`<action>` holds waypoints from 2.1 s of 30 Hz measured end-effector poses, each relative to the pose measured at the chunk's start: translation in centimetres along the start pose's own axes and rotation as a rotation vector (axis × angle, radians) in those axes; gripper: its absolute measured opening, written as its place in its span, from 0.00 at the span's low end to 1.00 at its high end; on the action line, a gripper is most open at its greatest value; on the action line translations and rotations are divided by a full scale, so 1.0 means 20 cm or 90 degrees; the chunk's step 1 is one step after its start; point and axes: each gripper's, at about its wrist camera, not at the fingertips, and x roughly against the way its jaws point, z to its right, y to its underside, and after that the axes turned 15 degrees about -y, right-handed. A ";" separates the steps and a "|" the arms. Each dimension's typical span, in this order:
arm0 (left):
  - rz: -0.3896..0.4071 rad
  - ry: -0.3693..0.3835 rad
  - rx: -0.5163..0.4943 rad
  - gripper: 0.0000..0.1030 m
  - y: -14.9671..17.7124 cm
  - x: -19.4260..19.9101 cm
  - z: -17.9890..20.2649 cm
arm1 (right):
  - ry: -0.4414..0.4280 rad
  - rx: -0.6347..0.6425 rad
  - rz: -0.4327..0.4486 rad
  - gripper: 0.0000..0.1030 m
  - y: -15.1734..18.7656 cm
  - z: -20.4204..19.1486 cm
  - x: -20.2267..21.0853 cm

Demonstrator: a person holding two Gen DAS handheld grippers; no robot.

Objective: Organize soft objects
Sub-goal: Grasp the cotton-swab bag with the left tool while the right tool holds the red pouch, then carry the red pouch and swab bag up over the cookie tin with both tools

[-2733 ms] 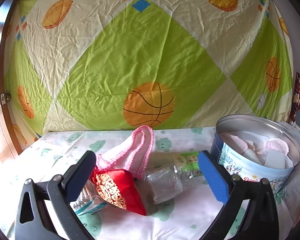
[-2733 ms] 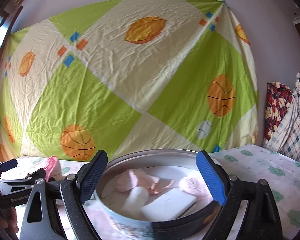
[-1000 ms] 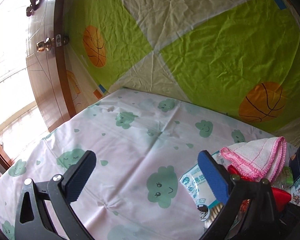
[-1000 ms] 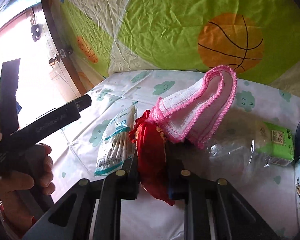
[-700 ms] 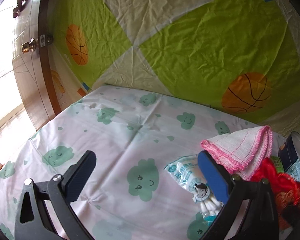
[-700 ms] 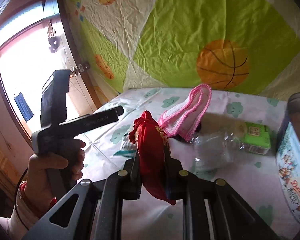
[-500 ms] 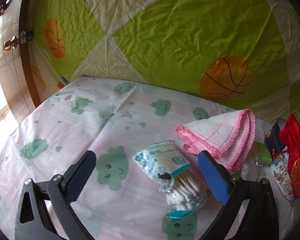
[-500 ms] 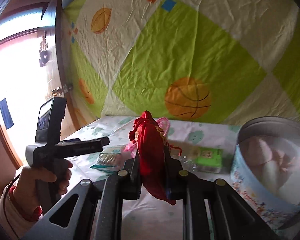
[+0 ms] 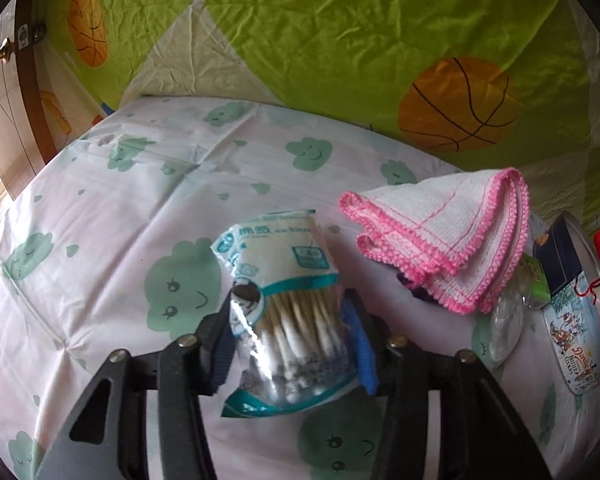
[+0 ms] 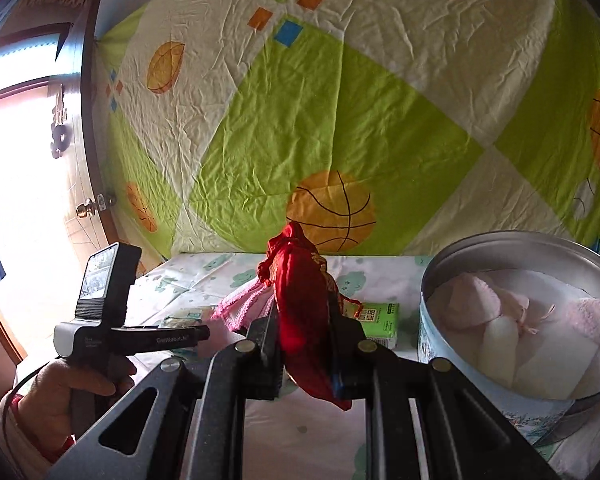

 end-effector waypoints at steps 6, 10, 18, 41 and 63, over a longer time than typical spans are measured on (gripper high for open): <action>0.021 0.026 0.027 0.36 0.00 0.03 -0.05 | 0.024 0.021 0.024 0.18 -0.01 -0.01 0.04; 0.089 0.043 0.090 0.36 0.00 0.12 -0.11 | 0.059 0.045 0.056 0.18 -0.02 -0.02 0.09; 0.272 0.030 0.090 0.36 0.04 0.34 -0.08 | 0.117 0.113 0.129 0.18 -0.09 -0.02 0.23; 0.323 0.040 0.031 0.36 0.20 0.52 0.30 | 0.201 0.114 0.144 0.18 -0.12 0.30 0.43; 0.358 0.109 -0.036 0.36 0.21 0.73 0.70 | 0.269 0.077 0.194 0.18 -0.21 0.54 0.65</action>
